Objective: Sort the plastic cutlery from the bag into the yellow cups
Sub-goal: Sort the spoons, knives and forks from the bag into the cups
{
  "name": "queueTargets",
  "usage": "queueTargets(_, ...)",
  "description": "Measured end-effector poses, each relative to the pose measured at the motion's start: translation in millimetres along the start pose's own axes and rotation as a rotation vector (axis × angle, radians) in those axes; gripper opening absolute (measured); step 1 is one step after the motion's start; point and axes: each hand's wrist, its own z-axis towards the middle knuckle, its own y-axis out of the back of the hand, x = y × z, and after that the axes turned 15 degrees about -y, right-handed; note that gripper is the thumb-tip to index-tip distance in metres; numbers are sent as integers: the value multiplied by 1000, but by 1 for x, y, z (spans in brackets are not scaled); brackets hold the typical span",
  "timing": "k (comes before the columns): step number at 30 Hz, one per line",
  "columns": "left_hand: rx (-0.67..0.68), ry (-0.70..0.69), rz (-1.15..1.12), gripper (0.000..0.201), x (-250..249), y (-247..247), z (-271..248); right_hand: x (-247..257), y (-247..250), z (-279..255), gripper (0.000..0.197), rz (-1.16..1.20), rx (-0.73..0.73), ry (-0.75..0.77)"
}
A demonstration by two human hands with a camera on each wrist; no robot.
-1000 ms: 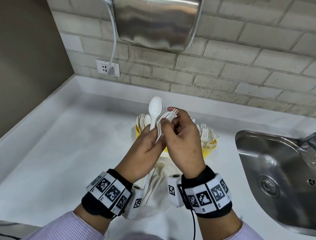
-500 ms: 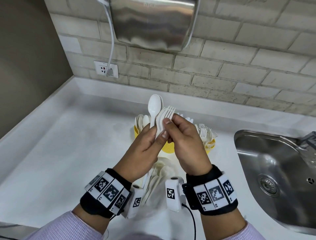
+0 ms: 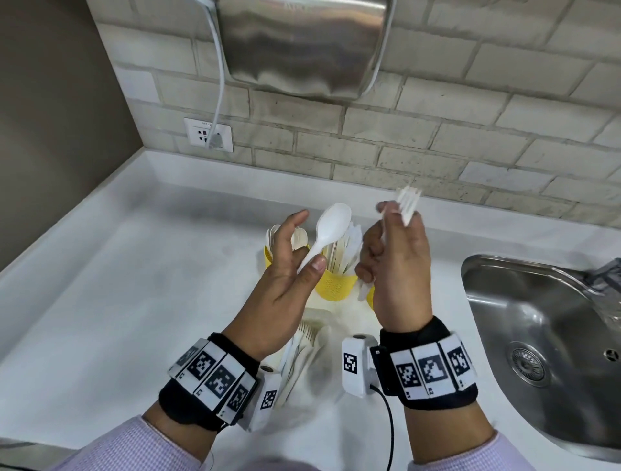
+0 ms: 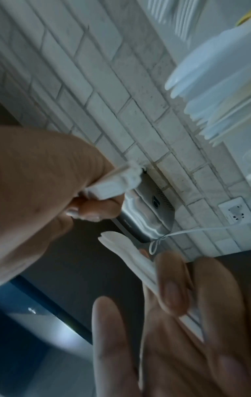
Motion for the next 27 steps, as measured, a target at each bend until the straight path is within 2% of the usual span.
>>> queueTargets(3,30,-10,18,41,-3,-2,1,-8,-6,-7,21,-228,77,55)
queueTargets(7,44,-20,55,32,-4,-3,-1,-14,-10,-7,18,-241,35,95)
queueTargets(11,100,-11,232,14,3,7,3,-17,-11,-7,23,-354,69,187)
queueTargets(14,108,-34,355,23,10,18,7,-21,-9,-5,7,-490,100,256)
queueTargets(16,93,-35,324,18,11,24,8,-25,-4,-3,11,-556,112,281)
queueTargets(18,77,-6,270,13,12,25,8,-27,2,0,14,-603,134,279)
queueTargets(19,72,20,239,18,10,24,7,-28,4,0,16,-624,147,268)
queueTargets(21,50,59,224,40,13,23,6,-29,8,3,19,-646,166,234)
queueTargets(22,43,68,236,42,14,22,6,-29,9,3,19,-642,176,220)
queueTargets(25,2,77,256,17,18,25,11,-29,16,4,14,-544,182,167)
queueTargets(27,-50,82,304,15,21,31,17,-29,23,4,15,-416,169,86)
